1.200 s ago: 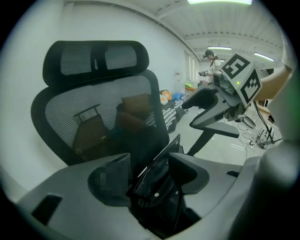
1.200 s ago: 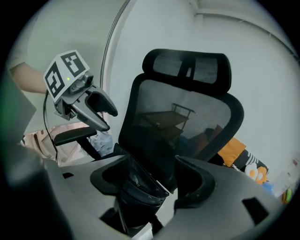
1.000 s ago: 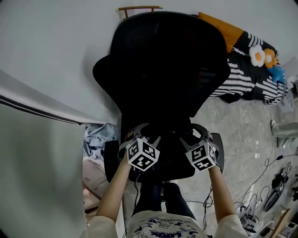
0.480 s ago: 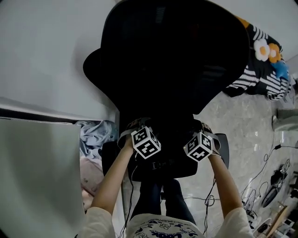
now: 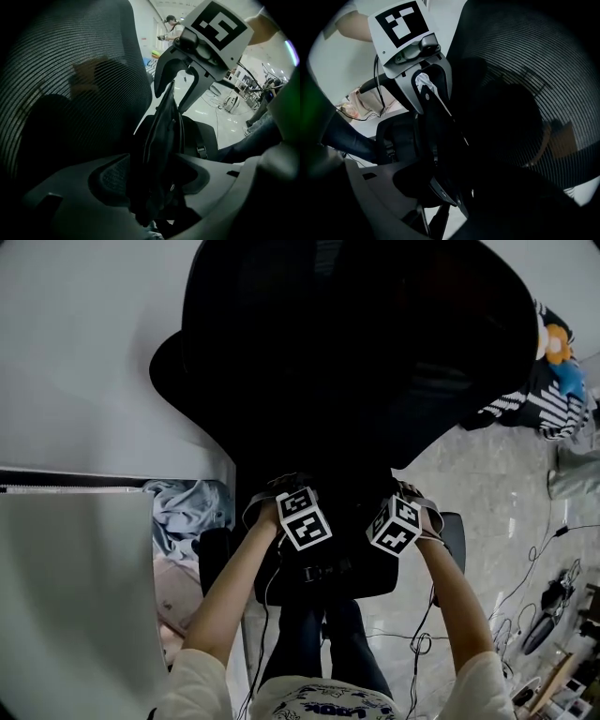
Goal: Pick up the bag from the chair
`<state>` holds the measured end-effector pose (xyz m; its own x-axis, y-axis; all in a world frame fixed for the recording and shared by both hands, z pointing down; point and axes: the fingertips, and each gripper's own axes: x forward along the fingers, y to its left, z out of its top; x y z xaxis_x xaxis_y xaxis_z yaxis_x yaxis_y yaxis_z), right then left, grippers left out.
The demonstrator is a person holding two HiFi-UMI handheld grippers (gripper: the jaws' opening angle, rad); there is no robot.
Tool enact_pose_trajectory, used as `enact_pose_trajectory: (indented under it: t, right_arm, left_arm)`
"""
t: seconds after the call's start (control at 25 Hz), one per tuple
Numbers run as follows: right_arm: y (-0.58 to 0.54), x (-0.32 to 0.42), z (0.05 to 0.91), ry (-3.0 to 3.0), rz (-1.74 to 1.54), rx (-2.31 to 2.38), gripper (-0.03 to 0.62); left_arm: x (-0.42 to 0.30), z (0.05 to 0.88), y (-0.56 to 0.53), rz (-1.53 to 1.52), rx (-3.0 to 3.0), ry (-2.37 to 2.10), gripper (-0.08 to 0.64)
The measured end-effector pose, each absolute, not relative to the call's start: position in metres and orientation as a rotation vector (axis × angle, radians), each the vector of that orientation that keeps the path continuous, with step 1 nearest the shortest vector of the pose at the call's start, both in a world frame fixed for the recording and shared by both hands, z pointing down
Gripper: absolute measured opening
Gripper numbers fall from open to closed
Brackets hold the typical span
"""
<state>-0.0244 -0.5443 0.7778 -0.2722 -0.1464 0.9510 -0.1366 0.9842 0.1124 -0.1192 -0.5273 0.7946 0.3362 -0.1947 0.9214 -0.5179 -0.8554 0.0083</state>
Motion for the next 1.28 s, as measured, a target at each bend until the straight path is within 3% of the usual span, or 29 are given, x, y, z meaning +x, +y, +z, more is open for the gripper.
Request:
enact_pose_trajectory:
  t: [0.2,0.32,0.64,1.28]
  right_arm:
    - [-0.543,-0.02,0.792,-1.794,-0.009,0.14,0.222]
    - [-0.544,-0.019,0.797,-1.761,-0.011,0.108,0.186]
    - [-0.537,-0.015,0.799,-1.702,-0.026,0.023,0.073]
    - [-0.5,-0.008,0.773,-1.756,-0.039,0.014,0.055]
  left_arm:
    - [-0.117,0.809,-0.526,1.566,2.301,-0.569,0.23]
    - [-0.118,0.816,-0.524,1.59,2.285,-0.545,0.158]
    - [-0.116,0.816,-0.514,1.579,2.291,-0.473,0.063]
    - [-0.106,0.787,-0.47,1.542,2.279,-0.405,0.034]
